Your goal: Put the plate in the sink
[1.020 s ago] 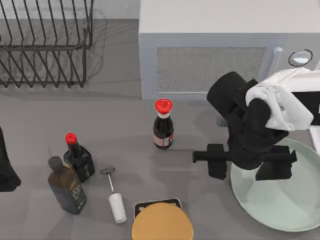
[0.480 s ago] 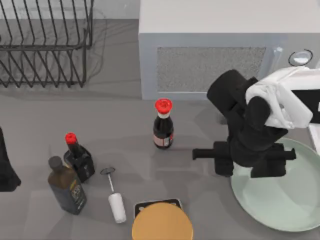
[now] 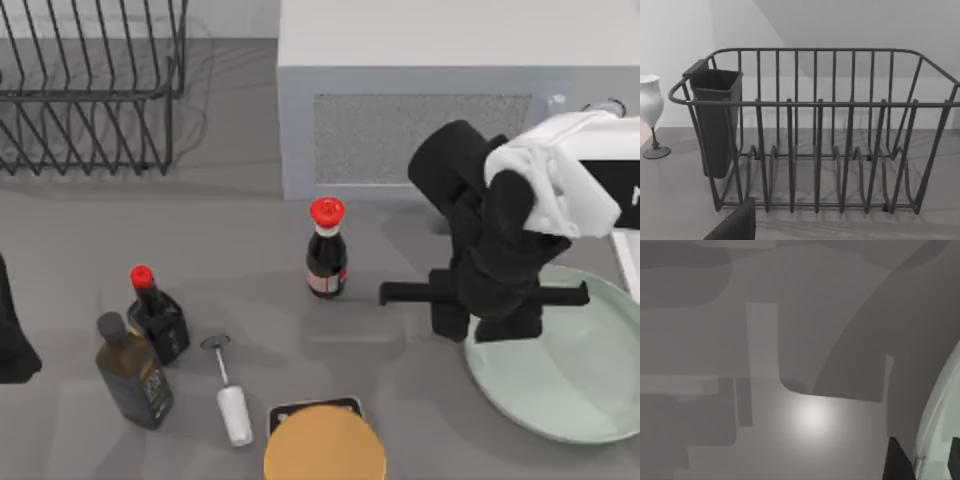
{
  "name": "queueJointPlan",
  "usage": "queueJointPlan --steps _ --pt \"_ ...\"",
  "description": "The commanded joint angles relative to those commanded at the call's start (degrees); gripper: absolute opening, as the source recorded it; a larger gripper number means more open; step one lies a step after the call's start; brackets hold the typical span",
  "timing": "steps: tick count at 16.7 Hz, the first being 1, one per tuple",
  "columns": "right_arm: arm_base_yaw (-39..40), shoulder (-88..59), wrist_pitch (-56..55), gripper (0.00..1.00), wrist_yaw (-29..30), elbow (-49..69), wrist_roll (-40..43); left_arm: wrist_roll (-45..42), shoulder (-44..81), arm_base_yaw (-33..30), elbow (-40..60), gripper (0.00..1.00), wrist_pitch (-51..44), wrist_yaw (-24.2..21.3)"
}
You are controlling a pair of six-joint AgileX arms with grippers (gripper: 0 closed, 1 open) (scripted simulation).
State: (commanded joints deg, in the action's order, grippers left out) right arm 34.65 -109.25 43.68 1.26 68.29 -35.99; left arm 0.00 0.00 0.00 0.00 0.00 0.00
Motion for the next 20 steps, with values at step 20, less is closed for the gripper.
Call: queueJointPlan --steps 20 --pt "-0.52 1.75 54.58 0.00 -0.09 53.29 0.76 0.00 0.00 0.00 0.00 1.00 0.00 0.00"
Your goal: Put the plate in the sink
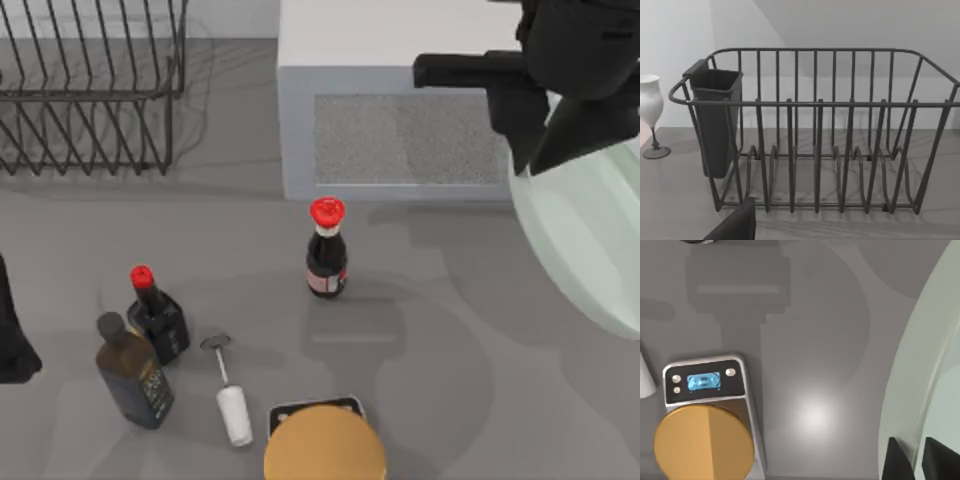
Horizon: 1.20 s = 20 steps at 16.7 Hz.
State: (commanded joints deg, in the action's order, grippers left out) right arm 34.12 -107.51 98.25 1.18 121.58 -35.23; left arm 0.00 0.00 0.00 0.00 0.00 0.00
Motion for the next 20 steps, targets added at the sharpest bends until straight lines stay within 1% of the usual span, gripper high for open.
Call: queueJointPlan --steps 2,4,8,11,15,17,20 --pt "-0.67 -0.37 0.27 0.00 0.05 0.52 0.21 0.00 0.00 0.00 0.00 1.00 0.00 0.00" --pt "-3.37 -1.80 1.07 0.00 0.16 2.81 1.15 0.00 0.00 0.00 0.00 1.00 0.00 0.00" --pt "-12.65 -7.41 1.90 0.00 0.11 11.90 5.77 0.00 0.00 0.00 0.00 1.00 0.00 0.00" --pt "-20.70 -14.07 1.31 0.00 -0.28 20.90 11.64 0.00 0.00 0.00 0.00 1.00 0.00 0.00" --pt "-30.72 -25.67 0.80 0.00 -0.52 32.52 21.48 0.00 0.00 0.00 0.00 1.00 0.00 0.00" --pt "-34.46 -32.13 1.03 0.00 -0.50 37.02 26.58 0.00 0.00 0.00 0.00 1.00 0.00 0.00" --pt "-37.71 -41.23 1.69 0.00 -0.55 41.73 33.42 0.00 0.00 0.00 0.00 1.00 0.00 0.00"
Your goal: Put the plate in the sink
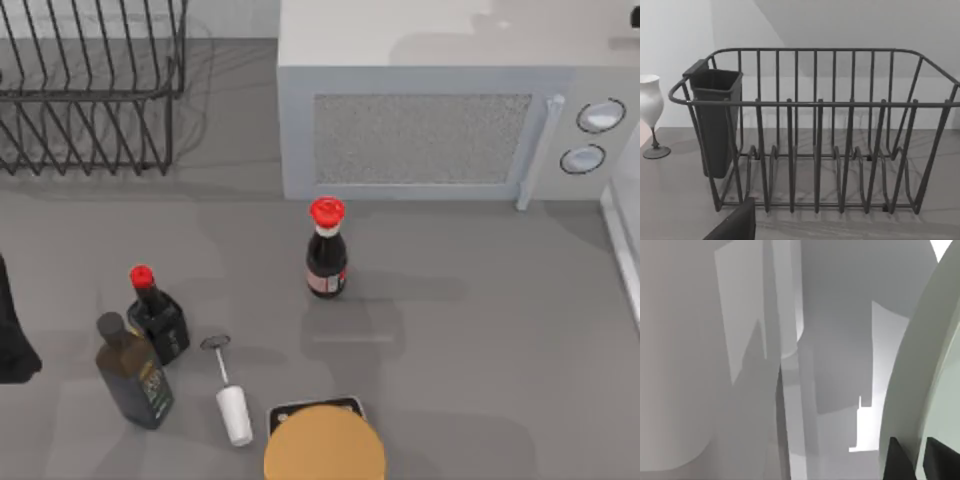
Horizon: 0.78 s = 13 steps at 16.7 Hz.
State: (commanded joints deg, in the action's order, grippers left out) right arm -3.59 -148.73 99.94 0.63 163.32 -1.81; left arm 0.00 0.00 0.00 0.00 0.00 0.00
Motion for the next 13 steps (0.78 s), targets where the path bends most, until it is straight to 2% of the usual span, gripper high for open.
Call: queueJointPlan --steps 3,8,13 --pt "-1.08 -5.64 0.61 0.00 -0.07 2.48 4.42 0.00 0.00 0.00 0.00 1.00 0.00 0.00" --pt "-1.16 -6.53 0.73 0.00 -0.09 2.82 5.16 0.00 0.00 0.00 0.00 1.00 0.00 0.00" --pt "-1.16 -6.53 0.73 0.38 -0.09 2.82 5.16 0.00 0.00 0.00 0.00 1.00 0.00 0.00"
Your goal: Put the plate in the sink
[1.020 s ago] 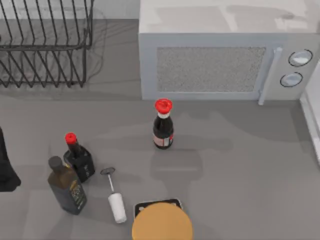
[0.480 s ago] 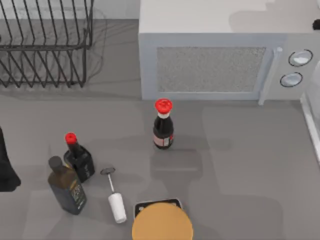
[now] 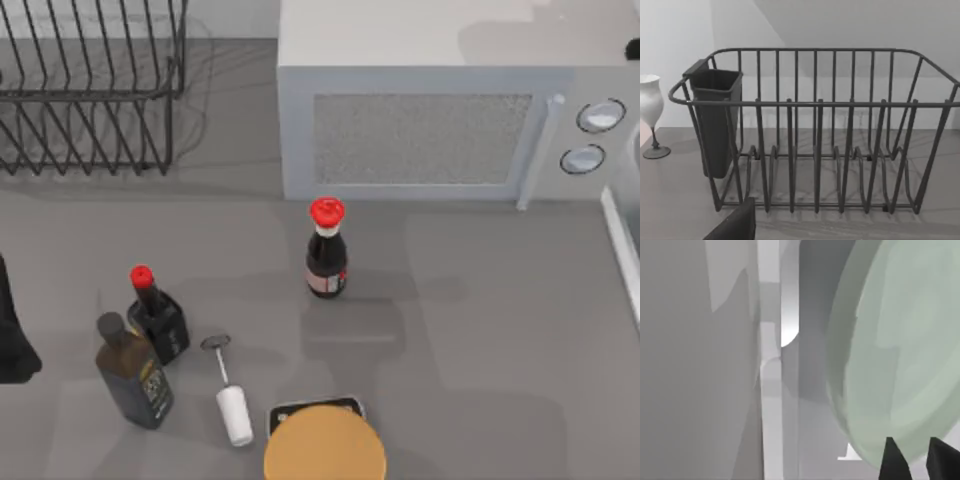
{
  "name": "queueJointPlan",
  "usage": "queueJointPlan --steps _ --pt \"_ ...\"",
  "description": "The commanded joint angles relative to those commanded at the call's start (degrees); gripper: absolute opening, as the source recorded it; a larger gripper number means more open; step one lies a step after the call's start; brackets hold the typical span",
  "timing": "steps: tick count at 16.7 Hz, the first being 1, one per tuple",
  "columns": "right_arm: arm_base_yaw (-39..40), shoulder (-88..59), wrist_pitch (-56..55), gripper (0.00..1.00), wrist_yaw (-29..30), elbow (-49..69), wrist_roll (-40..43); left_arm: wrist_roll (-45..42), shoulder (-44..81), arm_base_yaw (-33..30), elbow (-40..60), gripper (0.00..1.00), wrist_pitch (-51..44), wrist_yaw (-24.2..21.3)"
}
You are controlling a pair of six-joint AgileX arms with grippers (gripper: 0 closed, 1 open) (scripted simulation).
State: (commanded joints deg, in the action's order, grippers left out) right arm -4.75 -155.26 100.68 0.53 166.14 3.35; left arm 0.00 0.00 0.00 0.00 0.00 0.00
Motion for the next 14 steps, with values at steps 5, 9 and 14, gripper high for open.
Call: queueJointPlan --steps 5,9,14 --pt "0.00 0.00 0.00 0.75 0.00 0.00 0.00 0.00 0.00 0.00 0.00 1.00 0.00 0.00" --pt "0.00 0.00 0.00 1.00 0.00 0.00 0.00 0.00 0.00 0.00 0.00 1.00 0.00 0.00" --pt "0.00 0.00 0.00 1.00 0.00 0.00 0.00 0.00 0.00 0.00 0.00 1.00 0.00 0.00"
